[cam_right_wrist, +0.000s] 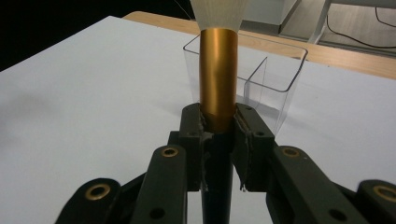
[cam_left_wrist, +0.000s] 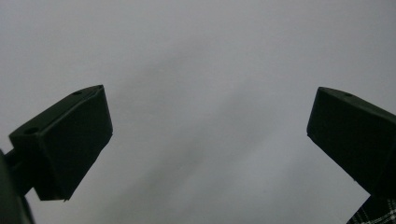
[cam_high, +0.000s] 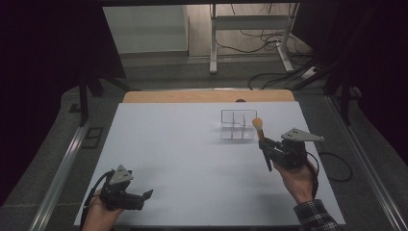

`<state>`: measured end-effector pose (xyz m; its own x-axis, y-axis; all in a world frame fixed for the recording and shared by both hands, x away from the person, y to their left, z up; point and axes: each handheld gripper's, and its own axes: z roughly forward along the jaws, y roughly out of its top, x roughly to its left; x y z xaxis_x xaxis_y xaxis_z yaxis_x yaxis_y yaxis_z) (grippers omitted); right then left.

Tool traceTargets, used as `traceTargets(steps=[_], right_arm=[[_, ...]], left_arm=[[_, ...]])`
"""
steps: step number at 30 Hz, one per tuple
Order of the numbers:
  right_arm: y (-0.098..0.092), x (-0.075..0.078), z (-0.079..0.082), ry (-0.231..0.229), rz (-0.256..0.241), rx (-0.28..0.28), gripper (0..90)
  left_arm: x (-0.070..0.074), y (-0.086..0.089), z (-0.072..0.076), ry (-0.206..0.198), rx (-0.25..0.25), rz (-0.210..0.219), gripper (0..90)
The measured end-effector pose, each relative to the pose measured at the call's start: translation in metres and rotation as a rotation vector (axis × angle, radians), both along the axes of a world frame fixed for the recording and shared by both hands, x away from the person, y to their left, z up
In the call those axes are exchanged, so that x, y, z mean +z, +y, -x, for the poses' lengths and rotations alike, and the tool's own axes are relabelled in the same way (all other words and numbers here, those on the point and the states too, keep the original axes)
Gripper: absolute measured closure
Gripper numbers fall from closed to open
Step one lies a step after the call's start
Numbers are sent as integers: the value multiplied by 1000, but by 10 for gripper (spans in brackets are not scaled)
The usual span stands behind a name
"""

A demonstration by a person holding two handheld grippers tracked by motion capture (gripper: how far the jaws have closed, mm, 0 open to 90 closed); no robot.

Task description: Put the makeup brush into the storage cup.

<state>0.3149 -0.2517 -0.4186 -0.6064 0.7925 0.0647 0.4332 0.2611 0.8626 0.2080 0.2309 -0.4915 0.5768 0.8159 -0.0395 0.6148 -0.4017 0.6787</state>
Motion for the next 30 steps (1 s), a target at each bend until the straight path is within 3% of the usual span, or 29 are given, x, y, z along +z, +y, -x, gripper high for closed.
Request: traceTargets(steps=[30], right_arm=[[-4,11,-23,-18,-41,-14,743]], left_arm=[[0,1,1,-6,11,0,9]])
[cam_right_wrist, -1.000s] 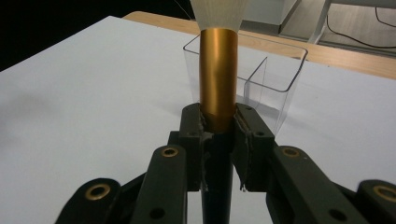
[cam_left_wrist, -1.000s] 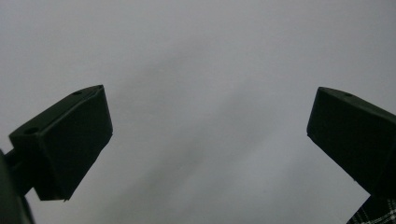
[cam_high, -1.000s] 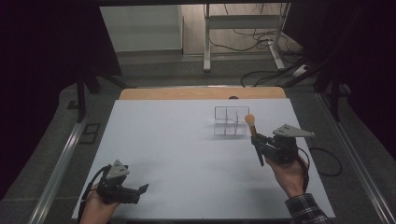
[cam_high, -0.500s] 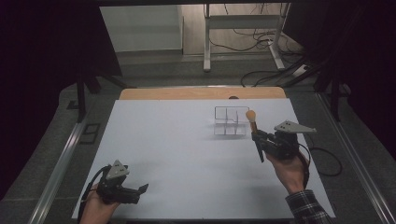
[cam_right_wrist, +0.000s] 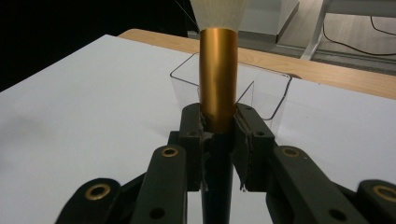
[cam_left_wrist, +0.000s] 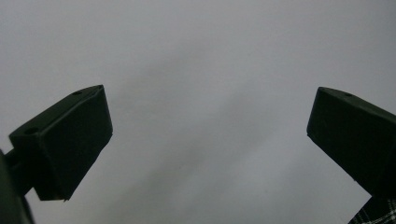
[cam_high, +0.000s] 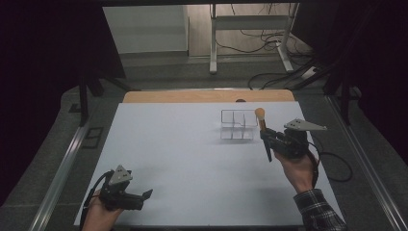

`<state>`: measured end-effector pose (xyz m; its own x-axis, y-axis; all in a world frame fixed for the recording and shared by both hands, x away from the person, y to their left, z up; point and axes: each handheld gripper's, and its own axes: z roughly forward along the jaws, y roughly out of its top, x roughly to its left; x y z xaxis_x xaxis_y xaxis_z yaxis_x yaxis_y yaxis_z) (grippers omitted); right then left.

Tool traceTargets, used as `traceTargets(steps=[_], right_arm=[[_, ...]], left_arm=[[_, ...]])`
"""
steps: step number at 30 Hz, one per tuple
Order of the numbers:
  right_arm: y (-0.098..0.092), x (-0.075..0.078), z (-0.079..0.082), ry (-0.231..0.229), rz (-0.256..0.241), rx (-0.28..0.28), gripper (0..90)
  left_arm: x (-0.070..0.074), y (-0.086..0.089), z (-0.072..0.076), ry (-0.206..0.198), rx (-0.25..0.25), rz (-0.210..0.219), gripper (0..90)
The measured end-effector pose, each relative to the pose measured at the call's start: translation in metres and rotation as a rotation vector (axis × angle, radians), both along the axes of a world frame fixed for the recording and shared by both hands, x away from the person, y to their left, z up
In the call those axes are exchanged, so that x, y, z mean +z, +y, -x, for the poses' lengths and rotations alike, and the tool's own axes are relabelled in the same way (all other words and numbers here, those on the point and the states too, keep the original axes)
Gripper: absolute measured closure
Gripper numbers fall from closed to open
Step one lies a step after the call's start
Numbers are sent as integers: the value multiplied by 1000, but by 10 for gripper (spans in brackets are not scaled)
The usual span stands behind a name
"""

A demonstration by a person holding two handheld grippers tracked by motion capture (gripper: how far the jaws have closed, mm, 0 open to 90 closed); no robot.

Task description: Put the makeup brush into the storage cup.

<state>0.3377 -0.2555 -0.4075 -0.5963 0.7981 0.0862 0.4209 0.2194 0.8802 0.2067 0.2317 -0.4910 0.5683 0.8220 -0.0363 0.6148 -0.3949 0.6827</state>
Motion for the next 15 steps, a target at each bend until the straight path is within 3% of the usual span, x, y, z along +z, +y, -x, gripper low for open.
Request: traceTargets(steps=[15], right_arm=[[0,4,-14,-6,-37,-5,743]], left_arm=[[0,1,0,-1,2,3,9]])
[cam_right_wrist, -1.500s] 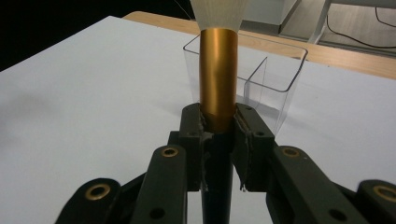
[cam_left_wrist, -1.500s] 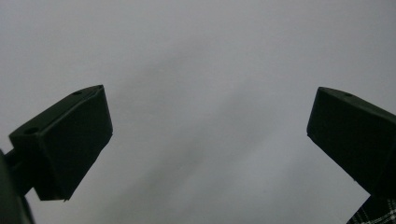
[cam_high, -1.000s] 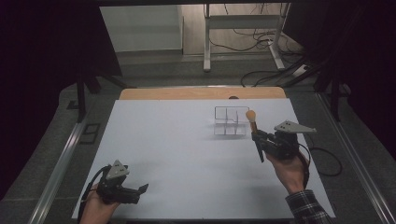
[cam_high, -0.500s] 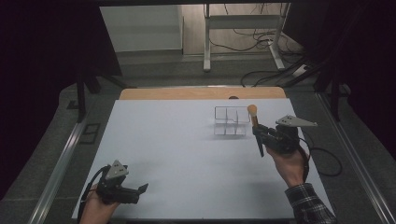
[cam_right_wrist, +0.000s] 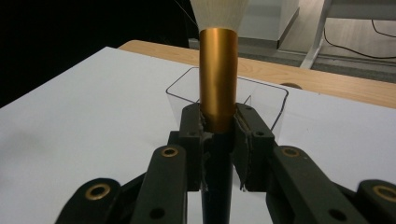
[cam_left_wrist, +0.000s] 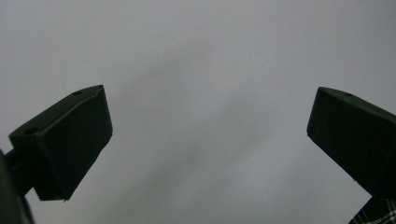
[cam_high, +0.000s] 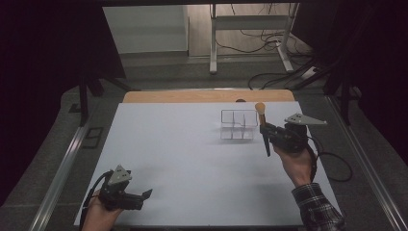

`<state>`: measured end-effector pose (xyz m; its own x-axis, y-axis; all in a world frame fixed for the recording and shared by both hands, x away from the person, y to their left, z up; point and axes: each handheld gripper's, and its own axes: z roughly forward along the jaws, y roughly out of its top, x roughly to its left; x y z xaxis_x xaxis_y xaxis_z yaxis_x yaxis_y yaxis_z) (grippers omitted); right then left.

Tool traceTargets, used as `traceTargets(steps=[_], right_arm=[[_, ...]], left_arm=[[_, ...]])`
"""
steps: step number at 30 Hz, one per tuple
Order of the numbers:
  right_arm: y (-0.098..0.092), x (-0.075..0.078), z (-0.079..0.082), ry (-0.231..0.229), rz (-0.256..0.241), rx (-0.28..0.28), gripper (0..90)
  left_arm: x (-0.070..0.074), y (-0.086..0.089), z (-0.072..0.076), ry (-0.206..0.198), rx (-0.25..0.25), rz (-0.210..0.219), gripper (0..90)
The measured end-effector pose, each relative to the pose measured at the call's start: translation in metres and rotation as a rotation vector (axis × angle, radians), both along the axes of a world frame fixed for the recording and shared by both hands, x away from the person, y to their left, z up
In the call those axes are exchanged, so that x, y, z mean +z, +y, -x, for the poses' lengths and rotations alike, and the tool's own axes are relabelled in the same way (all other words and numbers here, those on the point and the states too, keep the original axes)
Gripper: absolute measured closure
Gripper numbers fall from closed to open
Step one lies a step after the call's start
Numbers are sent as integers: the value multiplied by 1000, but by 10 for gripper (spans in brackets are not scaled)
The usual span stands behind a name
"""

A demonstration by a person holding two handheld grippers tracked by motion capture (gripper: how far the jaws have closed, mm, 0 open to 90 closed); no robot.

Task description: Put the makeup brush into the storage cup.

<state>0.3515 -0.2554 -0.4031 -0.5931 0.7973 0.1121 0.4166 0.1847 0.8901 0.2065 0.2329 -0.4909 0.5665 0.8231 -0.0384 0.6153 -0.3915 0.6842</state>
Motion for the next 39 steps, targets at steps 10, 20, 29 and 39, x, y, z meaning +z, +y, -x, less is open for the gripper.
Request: traceTargets(steps=[10,20,29,39], right_arm=[[0,1,-7,4,-21,-7,742],[2,7,-14,-11,-19,-11,743],[6,8,-23,-21,-12,-18,743],[9,8,-32,-25,-8,-21,743]], left_arm=[[0,0,0,2,2,0,9],[0,0,1,1,3,1,9],[0,0,1,-1,6,4,9],[0,1,1,-3,10,5,9]])
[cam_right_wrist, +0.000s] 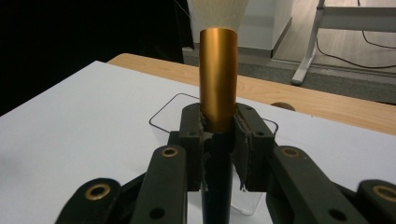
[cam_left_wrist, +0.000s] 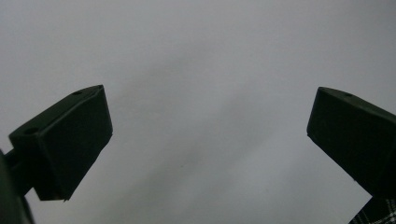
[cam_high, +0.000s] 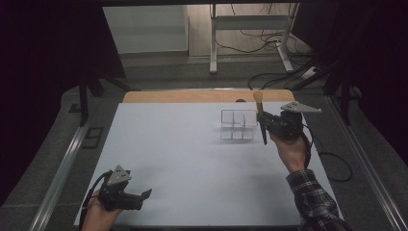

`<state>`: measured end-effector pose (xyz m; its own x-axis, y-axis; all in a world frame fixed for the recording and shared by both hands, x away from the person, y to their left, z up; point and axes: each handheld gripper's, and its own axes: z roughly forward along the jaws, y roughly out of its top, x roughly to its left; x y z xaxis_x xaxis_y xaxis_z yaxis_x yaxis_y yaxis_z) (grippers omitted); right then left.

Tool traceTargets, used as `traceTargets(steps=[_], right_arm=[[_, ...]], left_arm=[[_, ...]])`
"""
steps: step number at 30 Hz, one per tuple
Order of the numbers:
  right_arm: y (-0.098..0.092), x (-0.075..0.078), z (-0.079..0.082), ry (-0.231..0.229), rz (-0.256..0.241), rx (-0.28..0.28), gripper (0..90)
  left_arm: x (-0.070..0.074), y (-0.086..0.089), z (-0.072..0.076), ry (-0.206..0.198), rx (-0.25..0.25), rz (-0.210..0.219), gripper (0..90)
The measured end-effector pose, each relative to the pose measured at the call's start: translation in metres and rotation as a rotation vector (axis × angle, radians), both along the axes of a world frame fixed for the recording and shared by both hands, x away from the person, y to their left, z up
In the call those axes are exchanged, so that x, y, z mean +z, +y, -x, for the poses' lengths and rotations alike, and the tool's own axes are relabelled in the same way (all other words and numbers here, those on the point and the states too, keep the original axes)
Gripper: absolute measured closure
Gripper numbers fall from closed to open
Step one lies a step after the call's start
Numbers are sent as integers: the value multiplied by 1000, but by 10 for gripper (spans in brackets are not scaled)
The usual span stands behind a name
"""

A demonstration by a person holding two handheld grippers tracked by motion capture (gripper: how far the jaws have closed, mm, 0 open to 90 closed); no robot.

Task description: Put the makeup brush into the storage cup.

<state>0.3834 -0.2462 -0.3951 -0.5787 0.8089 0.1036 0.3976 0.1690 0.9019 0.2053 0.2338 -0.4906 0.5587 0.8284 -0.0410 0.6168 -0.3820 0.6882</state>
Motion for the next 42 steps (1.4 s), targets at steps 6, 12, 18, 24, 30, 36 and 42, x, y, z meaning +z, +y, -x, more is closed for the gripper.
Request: traceTargets(steps=[6,12,18,24,30,36,42], right_arm=[[0,-2,-7,-1,2,-5,743],[-1,-2,-12,-4,-7,-16,743],[-1,0,-18,-10,-17,-24,742],[1,2,-24,-21,-14,-27,743],[3,3,-29,-30,-8,-33,743],[4,3,-35,-37,-10,-42,743],[6,3,-41,-48,-8,-45,743]], left_arm=[[0,0,0,0,-1,0,9],[0,0,0,0,0,0,9],[0,0,0,0,0,0,9],[0,0,1,0,0,0,9],[0,0,1,0,1,0,9],[0,1,1,-1,4,3,9],[0,1,1,-1,5,5,9]])
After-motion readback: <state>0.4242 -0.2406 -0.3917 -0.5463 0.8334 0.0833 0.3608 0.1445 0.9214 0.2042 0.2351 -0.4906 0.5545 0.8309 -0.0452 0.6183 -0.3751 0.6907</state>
